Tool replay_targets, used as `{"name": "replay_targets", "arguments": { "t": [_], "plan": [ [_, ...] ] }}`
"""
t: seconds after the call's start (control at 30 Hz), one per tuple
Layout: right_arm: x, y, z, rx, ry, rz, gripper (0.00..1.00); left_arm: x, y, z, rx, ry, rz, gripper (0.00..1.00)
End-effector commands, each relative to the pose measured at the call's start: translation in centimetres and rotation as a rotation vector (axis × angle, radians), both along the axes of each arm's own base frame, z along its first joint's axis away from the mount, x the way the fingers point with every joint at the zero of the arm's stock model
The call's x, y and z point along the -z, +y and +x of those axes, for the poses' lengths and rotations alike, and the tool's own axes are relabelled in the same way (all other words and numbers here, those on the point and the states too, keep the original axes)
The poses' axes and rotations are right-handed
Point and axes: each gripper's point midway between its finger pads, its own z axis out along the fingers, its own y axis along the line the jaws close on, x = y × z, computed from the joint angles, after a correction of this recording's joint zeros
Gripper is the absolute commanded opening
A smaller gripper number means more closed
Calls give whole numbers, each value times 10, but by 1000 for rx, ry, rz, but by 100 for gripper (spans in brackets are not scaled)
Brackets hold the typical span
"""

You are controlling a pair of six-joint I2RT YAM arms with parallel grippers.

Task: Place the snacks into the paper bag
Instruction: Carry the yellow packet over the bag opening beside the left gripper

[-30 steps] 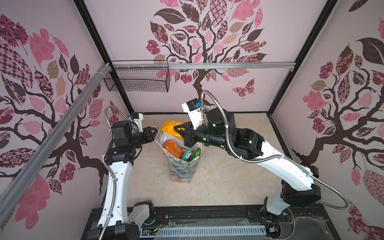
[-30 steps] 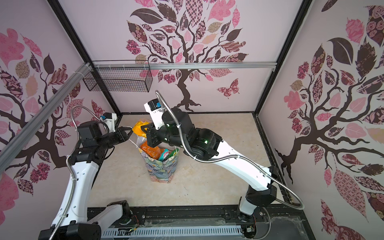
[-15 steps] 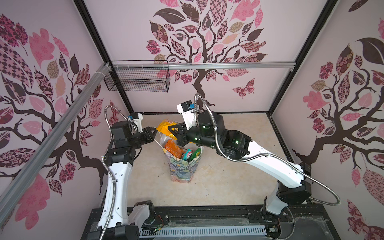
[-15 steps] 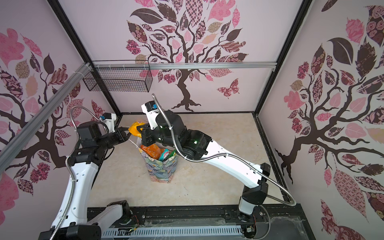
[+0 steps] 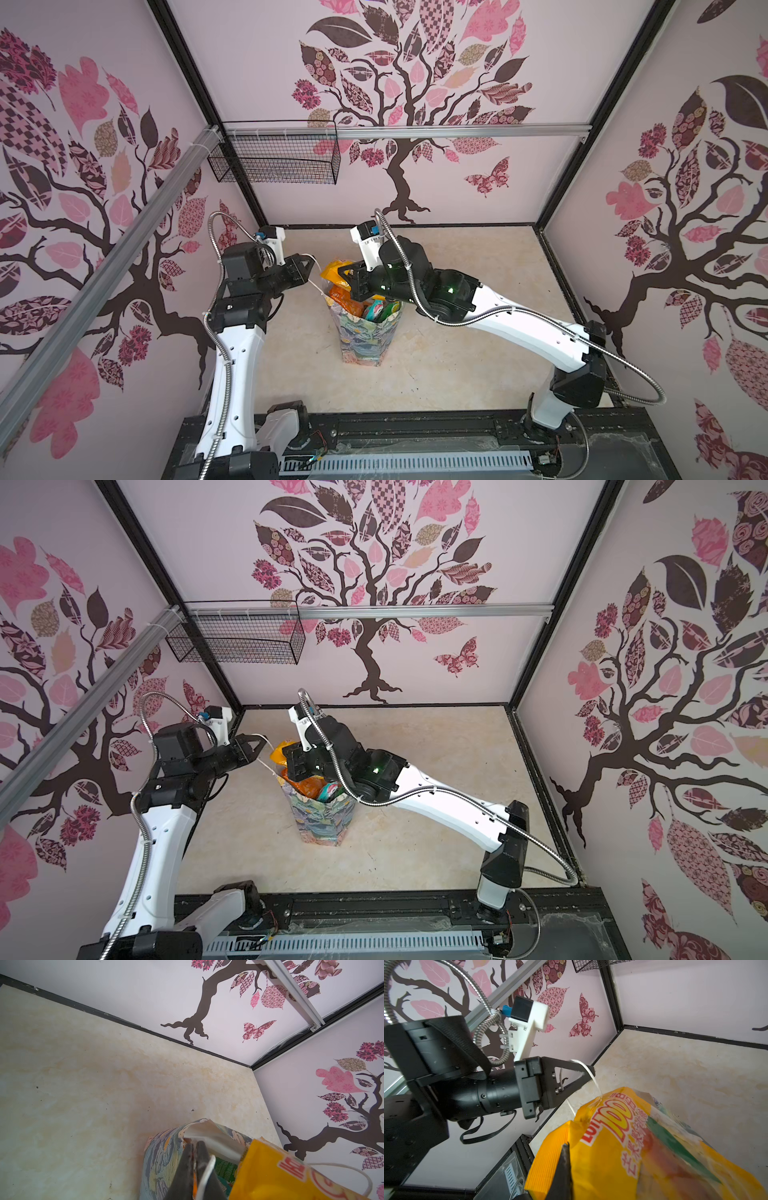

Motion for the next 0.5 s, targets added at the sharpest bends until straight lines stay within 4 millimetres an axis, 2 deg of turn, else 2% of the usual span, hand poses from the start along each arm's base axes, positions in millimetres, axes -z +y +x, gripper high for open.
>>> {"name": "replay_targets", "arguments": {
  "t": [0.0, 0.27, 0.47],
  "plan": [
    [-41, -2, 16, 45, -84, 121, 0, -5, 1, -2, 2, -38, 11, 10],
    [-17, -5, 31, 107, -143, 1, 0, -4, 1, -2, -1, -38, 15, 9],
    [-7, -3, 25, 48, -183, -52, 0, -4, 2, -2, -7, -34, 17, 9]
  ]
}}
